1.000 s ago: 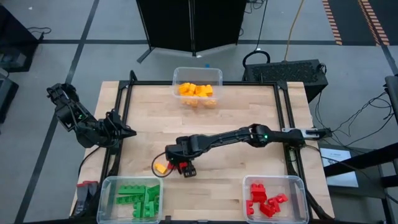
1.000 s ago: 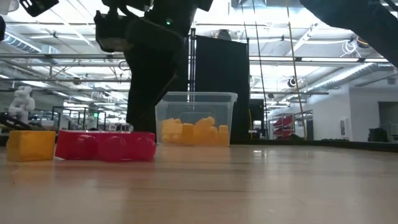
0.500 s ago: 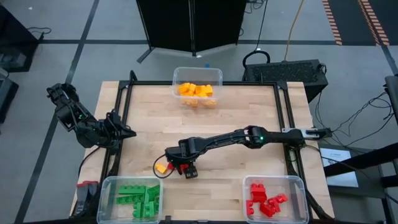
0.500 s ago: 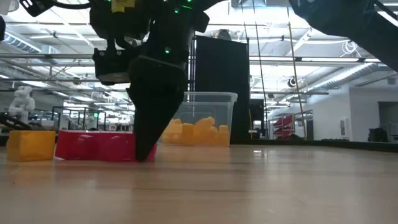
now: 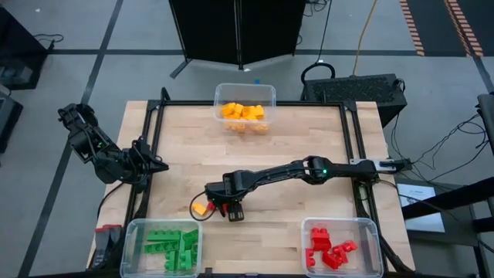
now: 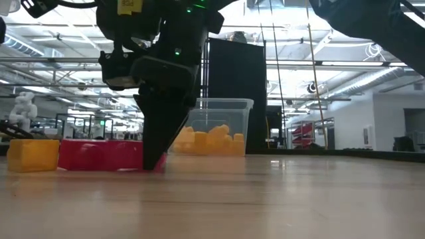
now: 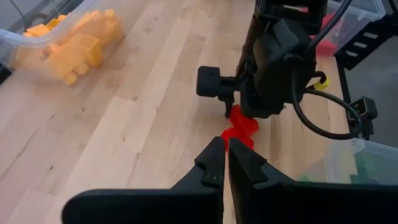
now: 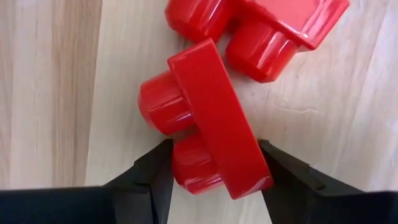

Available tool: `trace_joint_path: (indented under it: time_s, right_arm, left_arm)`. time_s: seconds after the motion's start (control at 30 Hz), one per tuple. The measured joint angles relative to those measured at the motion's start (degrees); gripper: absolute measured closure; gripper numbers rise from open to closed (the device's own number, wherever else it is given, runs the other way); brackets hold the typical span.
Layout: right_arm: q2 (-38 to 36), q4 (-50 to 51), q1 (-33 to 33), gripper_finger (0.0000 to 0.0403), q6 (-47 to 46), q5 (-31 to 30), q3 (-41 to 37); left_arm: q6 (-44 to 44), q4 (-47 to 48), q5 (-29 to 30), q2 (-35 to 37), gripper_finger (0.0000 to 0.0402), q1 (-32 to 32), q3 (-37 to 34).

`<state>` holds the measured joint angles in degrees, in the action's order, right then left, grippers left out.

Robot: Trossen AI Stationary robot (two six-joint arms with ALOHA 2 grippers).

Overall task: Sort blocks
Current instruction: Put the red game piece into the bottom right transparent bin

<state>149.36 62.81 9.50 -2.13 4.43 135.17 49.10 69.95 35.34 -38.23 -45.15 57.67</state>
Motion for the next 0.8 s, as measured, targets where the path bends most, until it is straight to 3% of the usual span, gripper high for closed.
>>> trace_joint_path:
  time_s: [0.8]
  right_arm:
    - [-1.87,2.87,0.26,0.0225,-0.25,0.61,-0.45]
  left_arm:
    - [0.02,-0.02,-0.03,0.01,0.0398,0.02,0.0]
